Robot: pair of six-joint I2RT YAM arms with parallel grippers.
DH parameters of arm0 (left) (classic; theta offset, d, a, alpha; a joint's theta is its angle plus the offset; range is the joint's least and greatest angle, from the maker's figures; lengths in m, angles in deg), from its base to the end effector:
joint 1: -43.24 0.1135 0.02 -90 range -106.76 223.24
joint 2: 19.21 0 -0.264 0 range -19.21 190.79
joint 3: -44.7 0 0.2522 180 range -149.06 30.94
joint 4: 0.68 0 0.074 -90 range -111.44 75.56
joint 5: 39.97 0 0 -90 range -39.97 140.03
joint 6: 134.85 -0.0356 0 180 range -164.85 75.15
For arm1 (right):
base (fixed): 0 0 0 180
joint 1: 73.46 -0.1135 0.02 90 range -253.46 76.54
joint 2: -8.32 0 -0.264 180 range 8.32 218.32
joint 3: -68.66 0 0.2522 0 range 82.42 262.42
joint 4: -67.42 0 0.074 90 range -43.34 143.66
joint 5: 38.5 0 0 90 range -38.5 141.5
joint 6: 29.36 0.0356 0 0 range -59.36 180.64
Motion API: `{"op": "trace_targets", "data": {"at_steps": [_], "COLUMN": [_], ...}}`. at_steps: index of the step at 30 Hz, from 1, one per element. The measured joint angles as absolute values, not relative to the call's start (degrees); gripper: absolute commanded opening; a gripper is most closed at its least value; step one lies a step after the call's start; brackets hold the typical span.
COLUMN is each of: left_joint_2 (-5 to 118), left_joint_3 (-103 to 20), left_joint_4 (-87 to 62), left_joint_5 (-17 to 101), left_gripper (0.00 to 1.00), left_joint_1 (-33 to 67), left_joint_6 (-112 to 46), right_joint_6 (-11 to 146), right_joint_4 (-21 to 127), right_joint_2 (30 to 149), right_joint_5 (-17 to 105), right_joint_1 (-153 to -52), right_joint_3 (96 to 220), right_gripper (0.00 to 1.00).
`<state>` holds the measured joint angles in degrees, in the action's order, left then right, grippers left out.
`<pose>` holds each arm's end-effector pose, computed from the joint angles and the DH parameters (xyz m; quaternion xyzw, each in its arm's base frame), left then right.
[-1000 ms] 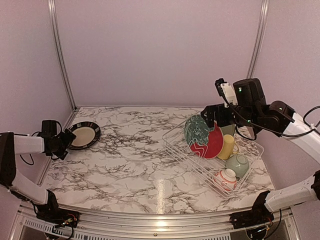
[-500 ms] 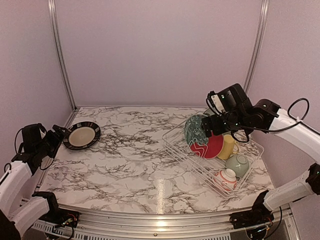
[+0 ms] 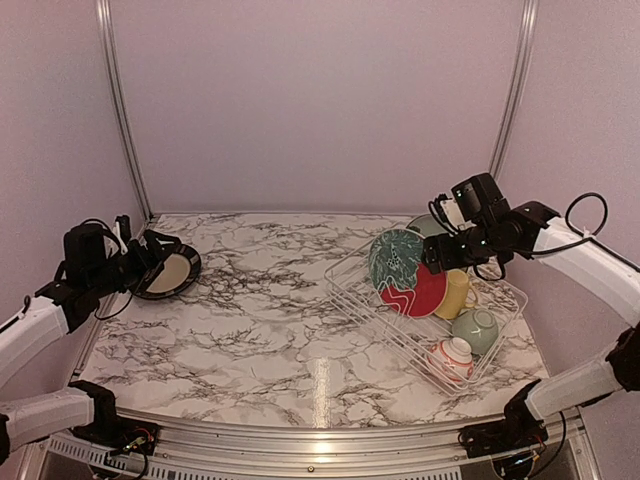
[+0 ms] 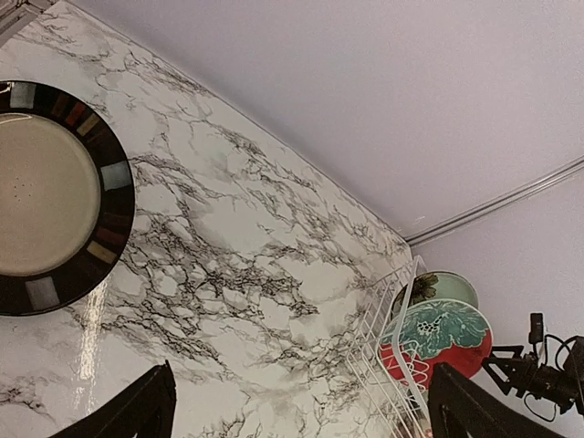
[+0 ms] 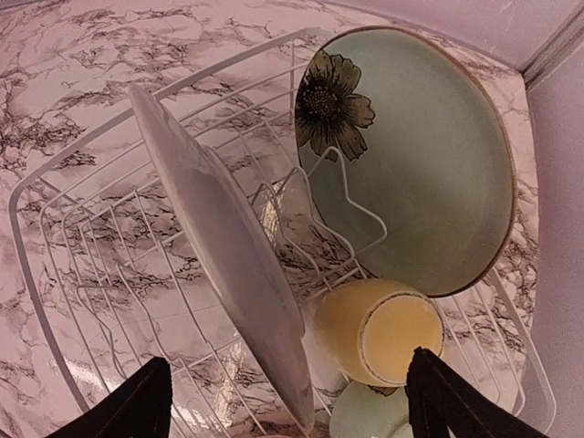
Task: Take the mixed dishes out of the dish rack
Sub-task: Grab the plate from the dish rack.
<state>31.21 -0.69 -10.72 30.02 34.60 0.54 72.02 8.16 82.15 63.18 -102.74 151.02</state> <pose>0.2026 -0.0431 0.2669 -0.1461 0.7751 -0.3949 0.4710 0.2345 0.1232 0.3202 -0.1120 0.9309 0.0263 0.3468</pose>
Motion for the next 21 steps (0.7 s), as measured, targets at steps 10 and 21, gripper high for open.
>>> {"op": "trace_targets", "data": {"at_steps": [10, 21], "left_joint_2": [24.30, 16.06], "left_joint_3": [-2.47, 2.80], "left_joint_4": [-16.99, -15.50], "left_joint_5": [41.21, 41.54], "left_gripper": [0.99, 0.99], "left_joint_1": [35.08, 36.19], "left_joint_6": [-1.04, 2.59], "right_joint_6": [68.69, 65.15], "right_joint_4": [14.61, 20.56], "right_joint_2": [85.84, 87.06], "right_joint_5": [58.37, 56.36], "right_joint_1": [-101.01, -101.01], "right_joint_3": [147.76, 145.05], "right_gripper": [0.64, 0.35]}}
